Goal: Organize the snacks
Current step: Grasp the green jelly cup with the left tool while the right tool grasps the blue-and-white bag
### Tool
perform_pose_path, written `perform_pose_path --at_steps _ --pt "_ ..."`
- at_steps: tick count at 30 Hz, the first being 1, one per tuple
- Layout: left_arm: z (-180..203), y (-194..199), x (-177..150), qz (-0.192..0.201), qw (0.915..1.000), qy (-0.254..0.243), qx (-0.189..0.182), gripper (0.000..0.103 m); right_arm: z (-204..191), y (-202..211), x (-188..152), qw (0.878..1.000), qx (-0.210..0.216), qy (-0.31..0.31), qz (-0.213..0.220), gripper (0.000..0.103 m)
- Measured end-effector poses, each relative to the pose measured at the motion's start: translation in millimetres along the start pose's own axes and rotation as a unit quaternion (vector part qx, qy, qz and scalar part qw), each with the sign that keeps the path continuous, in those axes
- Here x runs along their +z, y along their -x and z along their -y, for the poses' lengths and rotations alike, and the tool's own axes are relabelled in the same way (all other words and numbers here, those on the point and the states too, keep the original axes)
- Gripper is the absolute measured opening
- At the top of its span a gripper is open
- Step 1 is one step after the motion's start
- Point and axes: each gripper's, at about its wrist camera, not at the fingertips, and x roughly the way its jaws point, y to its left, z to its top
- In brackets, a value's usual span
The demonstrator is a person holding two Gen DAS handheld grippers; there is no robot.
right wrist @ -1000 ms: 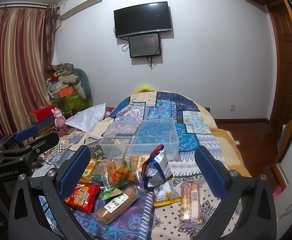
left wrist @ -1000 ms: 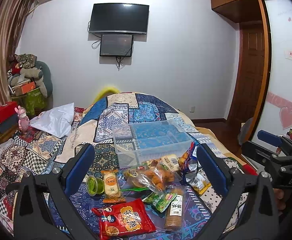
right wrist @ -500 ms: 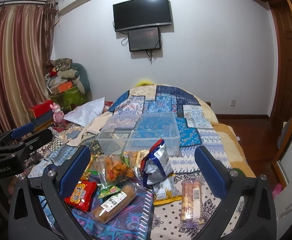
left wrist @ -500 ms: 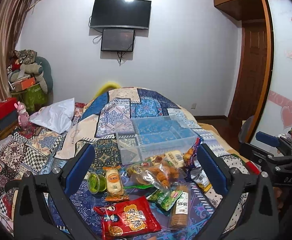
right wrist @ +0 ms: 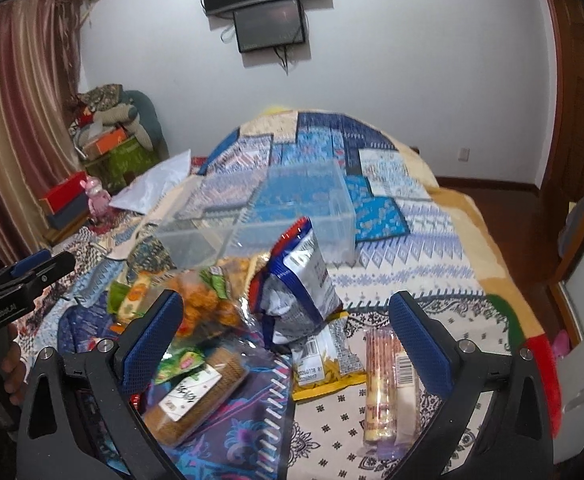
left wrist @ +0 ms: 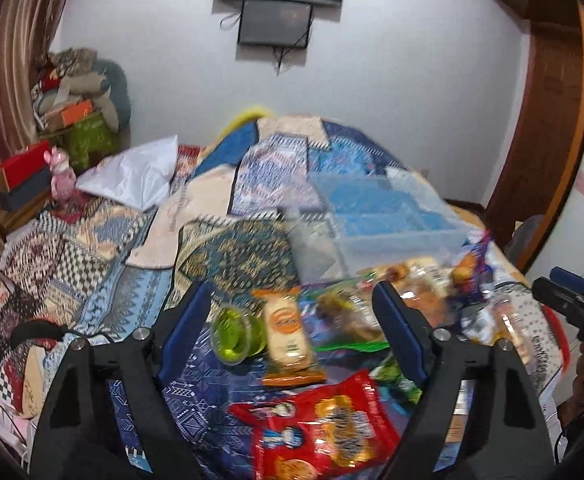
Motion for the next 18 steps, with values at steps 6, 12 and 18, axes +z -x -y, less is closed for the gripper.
perform_pose_path --at_steps 6,12,18 --pt "-27.1 -35.6 -7.7 -0.037 0.9989 0.022 0.02 0.079 5.5 -30.5 -7.1 0.999 0.002 -0.005 -0.038 0.1" --pt "-46.1 -70.6 -18.0 -0.079 0.9957 0.041 0.024 0.074 11.2 -59.1 -11.6 0.998 0.0 -0.002 -0.068 0.099" --pt "-54.5 -93.4 -27.6 -0.107 0.9922 0.061 0.015 0.065 16.9 -75.6 -6.4 0.997 0.001 -0.008 -0.079 0.094"
